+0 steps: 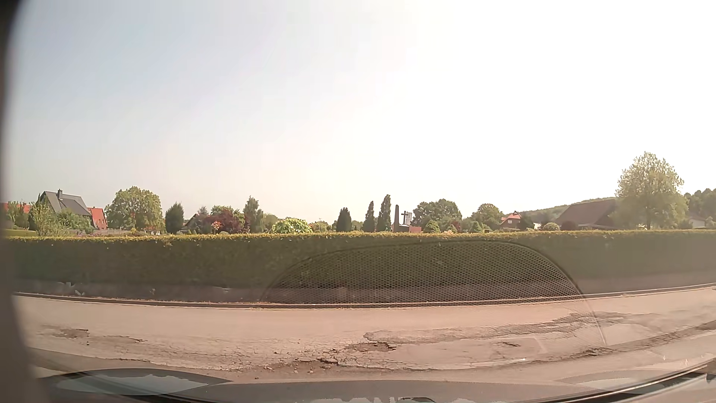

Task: Follow the waypoints while adhering to traffic rules and regulations

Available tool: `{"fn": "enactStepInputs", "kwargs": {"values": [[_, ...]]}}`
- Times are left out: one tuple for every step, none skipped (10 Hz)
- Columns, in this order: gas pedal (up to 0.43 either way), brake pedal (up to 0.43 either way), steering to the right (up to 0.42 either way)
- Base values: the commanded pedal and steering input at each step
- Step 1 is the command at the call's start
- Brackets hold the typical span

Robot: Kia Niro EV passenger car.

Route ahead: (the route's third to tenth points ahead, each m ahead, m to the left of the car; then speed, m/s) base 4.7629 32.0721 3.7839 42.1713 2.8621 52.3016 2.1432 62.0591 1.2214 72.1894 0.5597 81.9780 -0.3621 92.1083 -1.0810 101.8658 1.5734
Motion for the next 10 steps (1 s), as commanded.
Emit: {"fn": "enactStepInputs", "kwargs": {"values": [[0.0, 0.14, -0.045], [0.0, 0.128, -0.05], [0.0, 0.104, -0.059], [0.0, 0.0, -0.07], [0.0, 0.0, -0.087], [0.0, 0.0, -0.112], [0.0, 0.0, -0.144], [0.0, 0.0, -0.191], [0.047, 0.0, -0.249], [0.059, 0.0, -0.295]]}}
